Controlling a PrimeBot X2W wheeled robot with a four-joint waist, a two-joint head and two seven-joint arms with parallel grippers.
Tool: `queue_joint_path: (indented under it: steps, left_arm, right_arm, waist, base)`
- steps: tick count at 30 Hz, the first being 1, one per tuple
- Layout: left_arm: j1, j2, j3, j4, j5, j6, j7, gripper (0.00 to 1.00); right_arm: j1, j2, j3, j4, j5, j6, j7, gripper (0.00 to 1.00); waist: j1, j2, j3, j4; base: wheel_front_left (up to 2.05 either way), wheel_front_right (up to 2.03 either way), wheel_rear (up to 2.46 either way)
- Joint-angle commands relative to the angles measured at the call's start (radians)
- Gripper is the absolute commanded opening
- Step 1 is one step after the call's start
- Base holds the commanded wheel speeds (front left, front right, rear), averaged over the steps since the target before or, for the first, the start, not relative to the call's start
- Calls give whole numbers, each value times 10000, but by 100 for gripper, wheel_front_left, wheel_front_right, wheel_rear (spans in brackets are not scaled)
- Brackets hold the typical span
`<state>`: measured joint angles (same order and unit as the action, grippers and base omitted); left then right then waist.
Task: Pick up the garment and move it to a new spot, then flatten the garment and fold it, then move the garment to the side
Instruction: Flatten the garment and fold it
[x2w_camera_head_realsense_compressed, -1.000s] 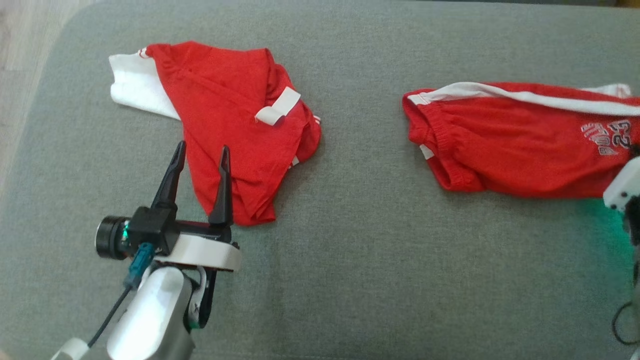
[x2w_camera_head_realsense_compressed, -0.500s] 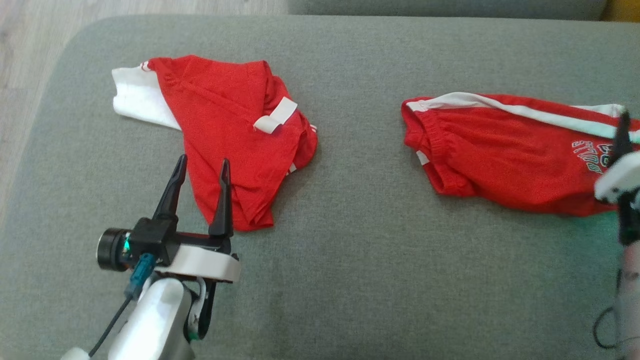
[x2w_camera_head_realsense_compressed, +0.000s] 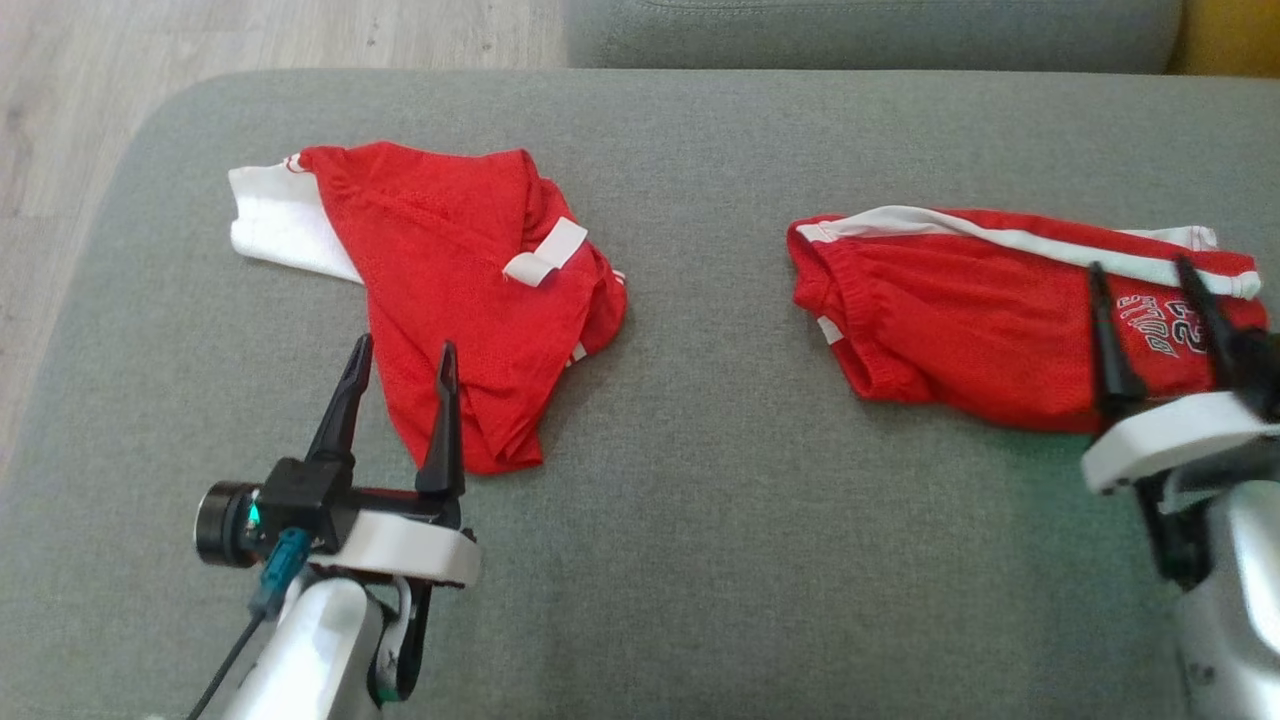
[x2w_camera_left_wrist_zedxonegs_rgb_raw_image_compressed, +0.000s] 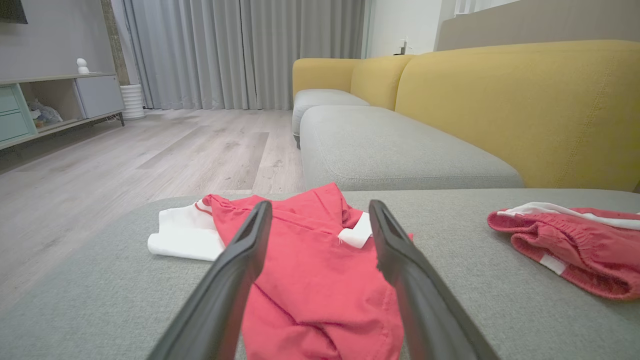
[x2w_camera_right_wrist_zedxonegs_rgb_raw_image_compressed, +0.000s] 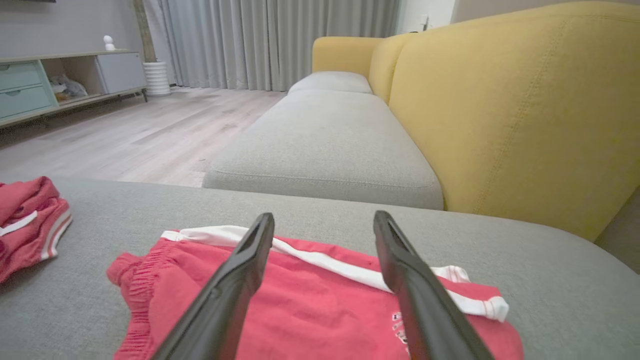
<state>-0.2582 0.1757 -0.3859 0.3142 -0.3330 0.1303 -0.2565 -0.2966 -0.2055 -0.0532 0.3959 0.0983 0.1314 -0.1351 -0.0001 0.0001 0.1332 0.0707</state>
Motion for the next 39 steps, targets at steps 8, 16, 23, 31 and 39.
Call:
queue_joint_path:
  steps: [8,16,23,31,39]
  left_arm:
    - [-414,88,389,-431,196,-125,-53,100]
    - [-700,114,368,-394,259,-212,-53,100]
    - [-862,145,449,-457,295,-232,-53,100]
    - [-928,254,604,-541,304,-229,-53,100]
    - [-1003,368,740,-633,282,-181,-53,100]
  right_arm:
    - [-1427,-290,-2825,1144,-1447,-7,1759,100]
    - [-2889,380,-5076,2714,-2345,-7,3062,100]
    - [-3430,635,-6224,3138,-3134,-7,3084,100]
    - [-3749,1030,-6444,3688,-2703,-7,3195,100]
    - [-3726,1032,-6168,3741,-2198,-7,3319,0]
  waist:
    - [1,-1,612,11]
    - [1,-1,1354,104]
    - [1,-1,1725,159]
    - [1,-1,2011,109]
    - [1,-1,2184,25]
  base:
    - [0,0,0]
    - [0,0,0]
    - [0,0,0]
    - [0,0,0]
    - [0,0,0]
